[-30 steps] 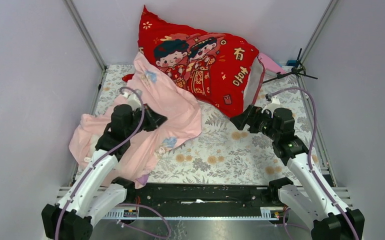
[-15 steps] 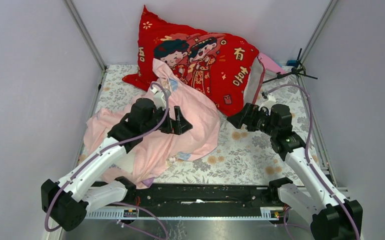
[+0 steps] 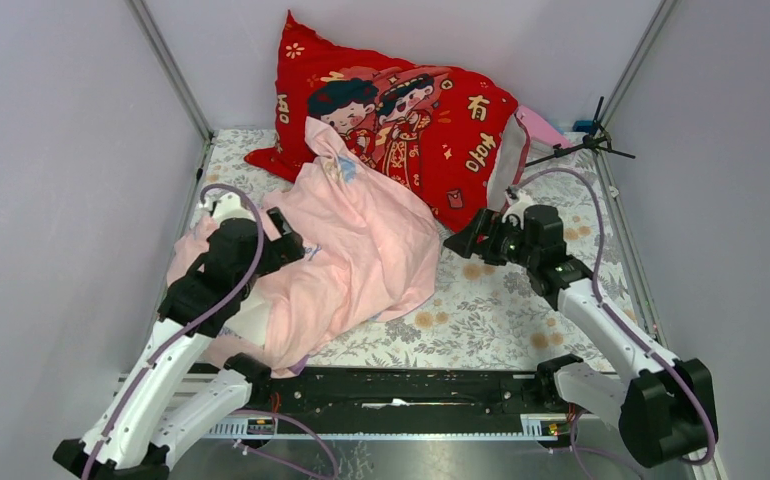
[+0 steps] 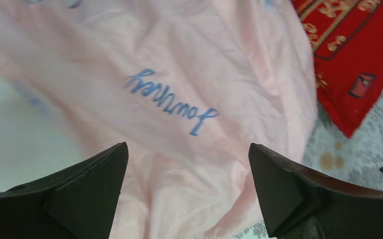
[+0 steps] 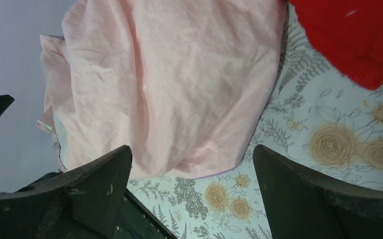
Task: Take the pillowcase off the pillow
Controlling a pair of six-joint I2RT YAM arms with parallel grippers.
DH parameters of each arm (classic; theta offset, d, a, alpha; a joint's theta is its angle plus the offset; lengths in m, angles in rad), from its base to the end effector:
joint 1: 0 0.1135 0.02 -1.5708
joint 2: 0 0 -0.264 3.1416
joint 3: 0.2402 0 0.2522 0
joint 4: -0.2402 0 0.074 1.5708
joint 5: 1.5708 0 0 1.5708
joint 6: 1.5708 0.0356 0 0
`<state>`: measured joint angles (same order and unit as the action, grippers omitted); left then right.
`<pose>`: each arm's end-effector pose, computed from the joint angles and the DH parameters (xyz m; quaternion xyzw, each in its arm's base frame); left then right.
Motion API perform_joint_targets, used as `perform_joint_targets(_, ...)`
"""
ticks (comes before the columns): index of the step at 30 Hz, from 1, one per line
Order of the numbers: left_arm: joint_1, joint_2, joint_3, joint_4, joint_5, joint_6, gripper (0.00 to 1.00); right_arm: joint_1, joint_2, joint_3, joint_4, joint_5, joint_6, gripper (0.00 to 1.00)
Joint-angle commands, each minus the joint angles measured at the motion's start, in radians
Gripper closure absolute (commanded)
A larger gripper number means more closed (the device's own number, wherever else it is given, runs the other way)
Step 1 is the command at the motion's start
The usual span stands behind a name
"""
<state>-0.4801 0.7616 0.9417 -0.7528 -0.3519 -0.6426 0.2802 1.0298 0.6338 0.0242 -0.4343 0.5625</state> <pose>0.1382 -0.0582 0.3404 -0.1537 0.8548 -0.1207 0.4807 0.2190 0.0786 0.2620 -0.0069 0.8153 0.3877 0.4300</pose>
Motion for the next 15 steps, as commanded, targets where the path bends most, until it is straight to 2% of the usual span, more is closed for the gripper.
perform_joint_targets(1, 0.089, -0.028, -0.055, -0.085, -0.012, -0.053, 0.01, 0.072, 0.088, -0.036, 0.106, 0.013, 0.056, 0.02)
perform_joint_targets(7, 0.129, -0.013, -0.090, -0.054, 0.105, -0.061, 0.01, 0.191, 0.214, -0.021, 0.172, 0.058, 0.077, 0.05)
perform_joint_targets(11, 0.129, -0.001, -0.134, 0.008, 0.214, -0.058, 0.01, 0.227, 0.268, 0.001, 0.197, 0.066, 0.074, 0.10)
perform_joint_targets(15, 0.129, -0.012, -0.148, 0.056, 0.285, -0.039, 0.01, 0.257, 0.305, 0.010, 0.216, 0.093, 0.070, 0.11)
